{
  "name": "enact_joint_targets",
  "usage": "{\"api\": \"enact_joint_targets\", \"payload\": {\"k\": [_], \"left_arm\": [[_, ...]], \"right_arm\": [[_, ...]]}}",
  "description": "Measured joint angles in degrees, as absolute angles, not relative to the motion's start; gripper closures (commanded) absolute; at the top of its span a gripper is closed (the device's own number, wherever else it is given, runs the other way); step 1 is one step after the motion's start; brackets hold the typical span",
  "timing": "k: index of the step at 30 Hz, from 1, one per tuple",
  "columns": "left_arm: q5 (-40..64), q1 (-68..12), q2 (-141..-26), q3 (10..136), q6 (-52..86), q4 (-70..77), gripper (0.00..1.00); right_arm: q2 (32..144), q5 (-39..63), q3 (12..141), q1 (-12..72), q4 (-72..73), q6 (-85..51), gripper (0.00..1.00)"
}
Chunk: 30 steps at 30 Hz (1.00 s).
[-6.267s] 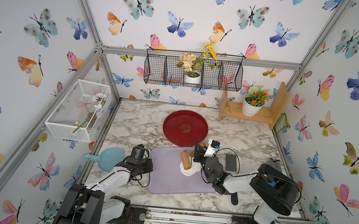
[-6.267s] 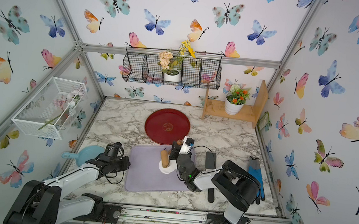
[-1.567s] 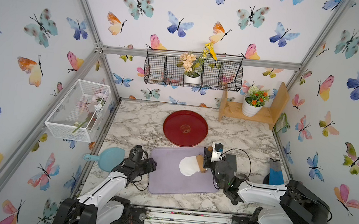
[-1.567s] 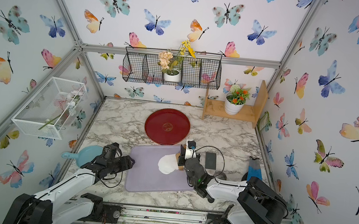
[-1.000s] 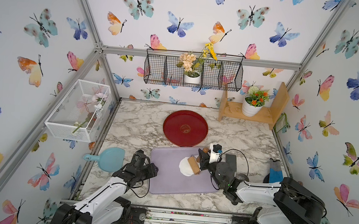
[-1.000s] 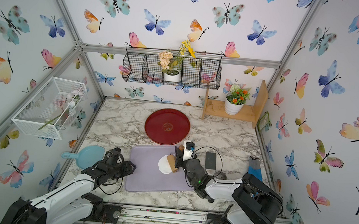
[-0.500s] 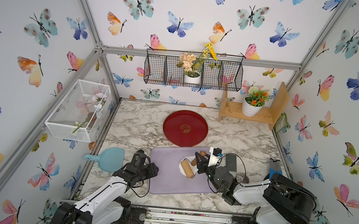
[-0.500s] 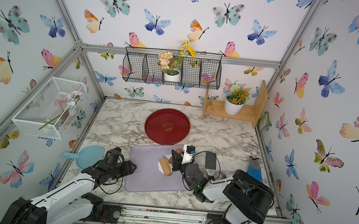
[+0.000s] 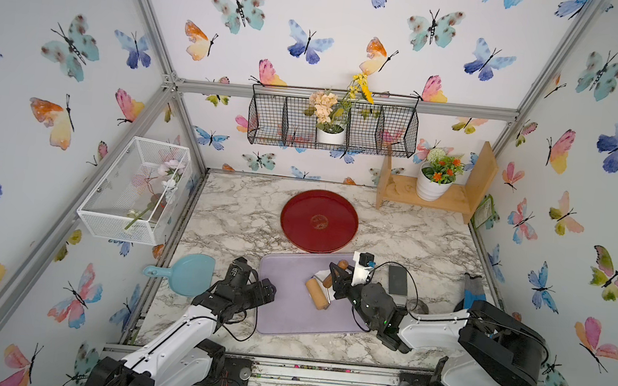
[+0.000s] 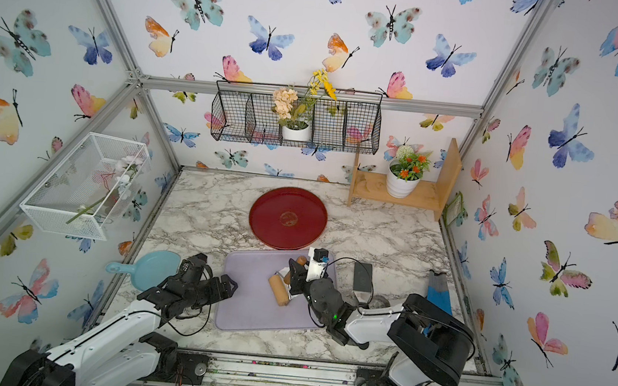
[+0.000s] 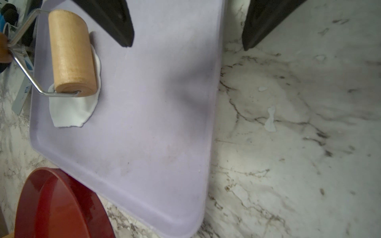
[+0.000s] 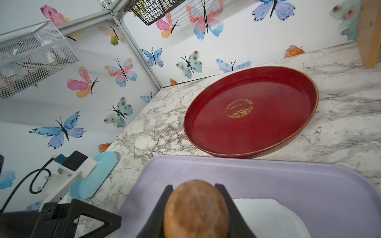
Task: Roll out the dumpling wrappers from the dough
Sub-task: Flatten out the dough on the work surface.
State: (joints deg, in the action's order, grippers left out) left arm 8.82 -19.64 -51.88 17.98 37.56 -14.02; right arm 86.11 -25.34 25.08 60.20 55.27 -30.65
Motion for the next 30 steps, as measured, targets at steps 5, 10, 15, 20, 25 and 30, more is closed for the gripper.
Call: {"api": "enact_joint_targets", "payload": {"k": [5,10,15,20,25,30], "left_arm": [[6.7,-19.6,-50.4,20.6,37.5,-15.3,0.01],[6.2,-19.6,-49.2,22.9,36.4,-15.7,0.01],[6.2,-19.6,-47.0,23.0,35.6,-15.7,0.01],[6.2,-19.6,-45.9,23.0,35.1,-15.7,0.01],[6.2,-19.6,-45.8,23.0,34.8,-15.7,0.01],[6.2,-19.6,-45.8,23.0,34.7,-15.7,0.01]], "right_arm": [[82.5,-29.6,26.8,60.1,48.9,-25.1,0.98],[79.3,-33.6,27.1,58.9,44.5,-17.9,0.98],[77.5,-35.6,26.9,57.1,43.0,-13.8,0.98],[77.4,-33.4,26.0,56.2,42.7,-11.7,0.98],[77.4,-27.6,25.9,55.9,42.5,-10.9,0.98],[78.1,-22.9,25.7,55.4,43.2,-12.1,0.98]]}}
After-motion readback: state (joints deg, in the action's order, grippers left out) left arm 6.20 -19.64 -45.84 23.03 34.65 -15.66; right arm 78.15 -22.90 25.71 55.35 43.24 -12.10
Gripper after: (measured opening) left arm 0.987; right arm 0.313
